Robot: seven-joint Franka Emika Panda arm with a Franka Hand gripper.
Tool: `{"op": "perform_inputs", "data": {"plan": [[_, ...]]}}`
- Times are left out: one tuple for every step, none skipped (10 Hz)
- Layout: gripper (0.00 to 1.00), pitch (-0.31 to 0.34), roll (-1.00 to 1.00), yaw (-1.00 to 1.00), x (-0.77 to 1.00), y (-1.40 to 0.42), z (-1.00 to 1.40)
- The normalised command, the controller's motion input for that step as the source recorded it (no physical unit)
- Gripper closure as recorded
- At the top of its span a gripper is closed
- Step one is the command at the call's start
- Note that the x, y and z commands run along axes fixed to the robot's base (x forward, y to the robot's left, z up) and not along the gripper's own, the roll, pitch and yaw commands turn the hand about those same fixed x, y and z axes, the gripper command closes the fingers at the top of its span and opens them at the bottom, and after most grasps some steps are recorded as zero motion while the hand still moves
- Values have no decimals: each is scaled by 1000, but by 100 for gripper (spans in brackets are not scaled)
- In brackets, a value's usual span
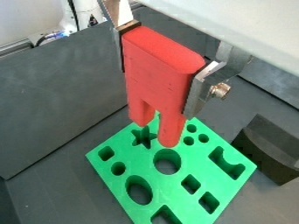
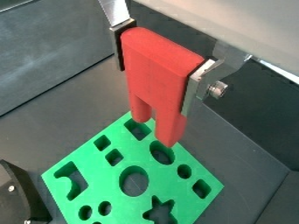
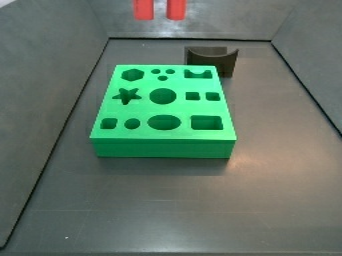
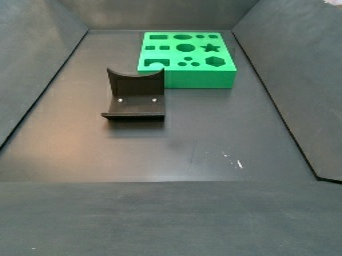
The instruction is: Insert the square-circle object.
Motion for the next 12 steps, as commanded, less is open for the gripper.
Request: {"op": "perform_inputs", "data": {"plan": [[100,0,49,0,0,-6,-1000],[100,0,9,0,0,-40,-1000],[100,0,4,0,0,-49,-1000],[100,0,3,0,0,-60,-1000],[100,0,3,0,0,-66,-1000],[100,0,0,0,0,-74,-1000],[100,0,0,0,0,-83,-1000],[100,0,0,0,0,-100,-1000],[100,0,0,0,0,-280,-1000],[100,46,36,-26,0,-146,-191],[100,0,69,-14,-169,-223,-249],[100,-77,86,0,-443,-211,-314]]}}
